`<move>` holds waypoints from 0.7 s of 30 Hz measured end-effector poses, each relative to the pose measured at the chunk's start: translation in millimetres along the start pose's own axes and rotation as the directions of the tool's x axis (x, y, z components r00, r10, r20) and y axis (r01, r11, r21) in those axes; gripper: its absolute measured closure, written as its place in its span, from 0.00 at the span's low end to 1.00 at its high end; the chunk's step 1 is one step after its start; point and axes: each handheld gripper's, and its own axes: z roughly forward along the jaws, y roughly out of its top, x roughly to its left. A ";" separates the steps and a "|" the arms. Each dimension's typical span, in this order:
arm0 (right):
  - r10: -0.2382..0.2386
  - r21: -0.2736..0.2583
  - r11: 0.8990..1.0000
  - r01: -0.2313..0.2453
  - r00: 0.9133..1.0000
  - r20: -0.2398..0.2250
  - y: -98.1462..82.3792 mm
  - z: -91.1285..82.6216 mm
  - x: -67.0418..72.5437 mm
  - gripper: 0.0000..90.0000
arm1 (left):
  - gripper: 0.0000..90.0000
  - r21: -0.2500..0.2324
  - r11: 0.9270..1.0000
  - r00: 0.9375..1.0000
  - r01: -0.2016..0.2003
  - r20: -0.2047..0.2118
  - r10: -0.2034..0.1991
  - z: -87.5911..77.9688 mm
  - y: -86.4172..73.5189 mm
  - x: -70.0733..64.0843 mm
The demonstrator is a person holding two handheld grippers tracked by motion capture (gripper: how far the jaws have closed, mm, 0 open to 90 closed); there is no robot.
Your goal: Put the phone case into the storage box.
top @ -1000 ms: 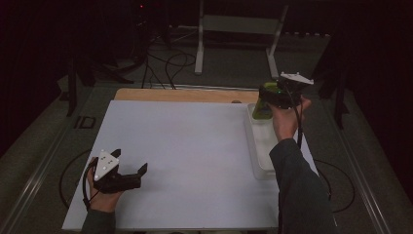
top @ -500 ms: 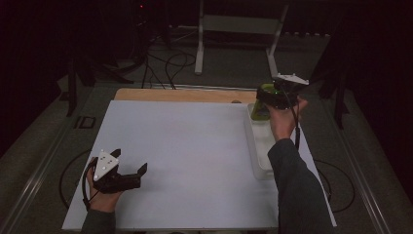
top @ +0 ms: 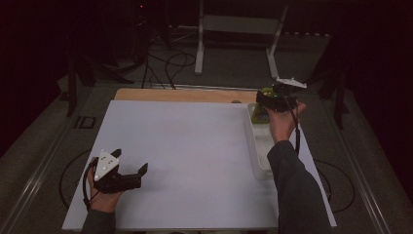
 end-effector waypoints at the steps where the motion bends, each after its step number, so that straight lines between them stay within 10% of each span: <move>1: -0.003 0.001 1.000 0.003 1.000 0.002 -0.5 0.6 0.2 0.17 | 0.00 0.000 1.000 1.000 0.000 0.000 0.000 0.1 0.0 -0.1; 21: 0.007 0.032 0.999 -0.008 1.000 0.014 -17.1 12.2 -2.4 0.17 | 0.00 0.000 1.000 1.000 0.001 0.000 -0.001 0.6 -0.4 -0.8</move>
